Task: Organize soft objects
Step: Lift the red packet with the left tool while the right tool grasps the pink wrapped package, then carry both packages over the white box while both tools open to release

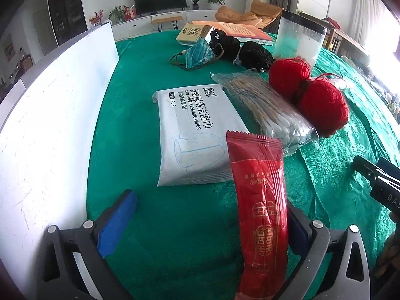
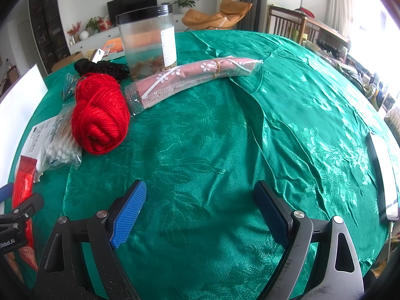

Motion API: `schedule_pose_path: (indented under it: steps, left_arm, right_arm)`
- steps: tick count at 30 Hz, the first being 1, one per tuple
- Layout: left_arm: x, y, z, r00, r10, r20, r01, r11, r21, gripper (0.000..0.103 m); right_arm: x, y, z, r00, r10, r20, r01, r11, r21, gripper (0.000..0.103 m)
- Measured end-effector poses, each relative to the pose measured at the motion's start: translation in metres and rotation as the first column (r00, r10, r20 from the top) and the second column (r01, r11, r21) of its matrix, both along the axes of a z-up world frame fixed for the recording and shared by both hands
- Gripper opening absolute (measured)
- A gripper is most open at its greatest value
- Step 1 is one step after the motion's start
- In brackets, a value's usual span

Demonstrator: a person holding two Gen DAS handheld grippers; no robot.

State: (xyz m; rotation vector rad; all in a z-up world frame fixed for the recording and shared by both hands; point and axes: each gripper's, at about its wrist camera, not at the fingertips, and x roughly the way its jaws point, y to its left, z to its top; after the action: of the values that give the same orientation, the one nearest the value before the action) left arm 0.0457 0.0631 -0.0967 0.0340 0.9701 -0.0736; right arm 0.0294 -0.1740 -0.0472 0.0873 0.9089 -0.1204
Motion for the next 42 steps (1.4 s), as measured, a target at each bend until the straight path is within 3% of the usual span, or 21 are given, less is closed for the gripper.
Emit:
schedule_pose_path:
  steps: [10, 13, 17, 20, 23, 25, 27, 28, 31, 34, 36, 42]
  left_arm:
    - [0.000, 0.000, 0.001, 1.000, -0.014, 0.007, 0.014, 1.000, -0.002, 0.103]
    - [-0.001, 0.000, 0.000, 1.000, -0.007, 0.019, 0.007, 1.000, -0.002, 0.103]
    - [-0.001, 0.000, 0.001, 1.000, -0.001, 0.018, 0.001, 1.000, -0.002, 0.103]
    - [-0.001, 0.000, 0.002, 1.000, 0.001, -0.021, -0.001, 1.000, 0.001, 0.103]
    - [-0.002, -0.001, 0.004, 0.995, -0.037, -0.090, 0.037, 0.999, -0.001, 0.102]
    - [-0.006, 0.000, 0.007, 0.993, -0.052, -0.111, 0.050, 0.999, -0.016, 0.094]
    - [-0.010, -0.001, 0.009, 0.990, -0.065, -0.125, 0.062, 0.998, -0.029, 0.085]
    - [-0.012, -0.004, 0.010, 0.989, -0.075, -0.130, 0.072, 0.997, -0.027, 0.083]
    - [-0.014, -0.010, 0.011, 0.988, -0.082, -0.128, 0.082, 0.997, 0.000, 0.070]
    - [-0.012, -0.013, 0.014, 0.990, -0.089, -0.111, 0.090, 0.996, 0.000, 0.042]
    - [-0.010, -0.012, 0.016, 0.989, -0.097, -0.114, 0.095, 0.995, -0.024, 0.021]
    - [-0.014, 0.012, 0.042, 0.996, -0.050, -0.069, 0.037, 0.982, -0.185, 0.017]
  right_arm:
    - [-0.001, -0.001, 0.001, 1.000, 0.009, 0.003, -0.009, 1.000, 0.011, 0.090]
    - [0.004, -0.025, 0.008, 0.999, -0.019, 0.025, 0.015, 0.985, 0.173, 0.090]
    - [0.044, -0.068, 0.023, 0.993, -0.112, 0.037, 0.089, 0.918, 0.387, 0.090]
    - [0.095, -0.079, 0.019, 0.992, -0.118, -0.033, 0.119, 0.853, 0.508, 0.087]
    - [0.133, -0.071, 0.006, 0.992, -0.064, -0.112, 0.117, 0.818, 0.564, 0.087]
    - [0.148, -0.063, 0.009, 0.993, -0.039, -0.110, 0.089, 0.859, 0.504, 0.084]
    - [0.158, -0.062, 0.012, 0.993, 0.005, -0.120, 0.050, 0.892, 0.450, 0.029]
    - [0.162, -0.065, 0.013, 0.991, 0.019, -0.130, 0.038, 0.905, 0.424, 0.025]
    - [0.171, -0.083, 0.027, 0.990, 0.018, -0.138, 0.024, 0.954, 0.298, 0.023]
    - [0.181, -0.082, 0.054, 0.992, 0.072, -0.103, -0.063, 0.995, 0.083, 0.021]
    - [0.185, -0.074, 0.066, 0.985, 0.134, -0.108, -0.138, 0.990, -0.028, 0.018]
    - [0.182, -0.071, 0.112, 0.984, 0.177, 0.008, -0.176, 0.980, -0.090, 0.017]
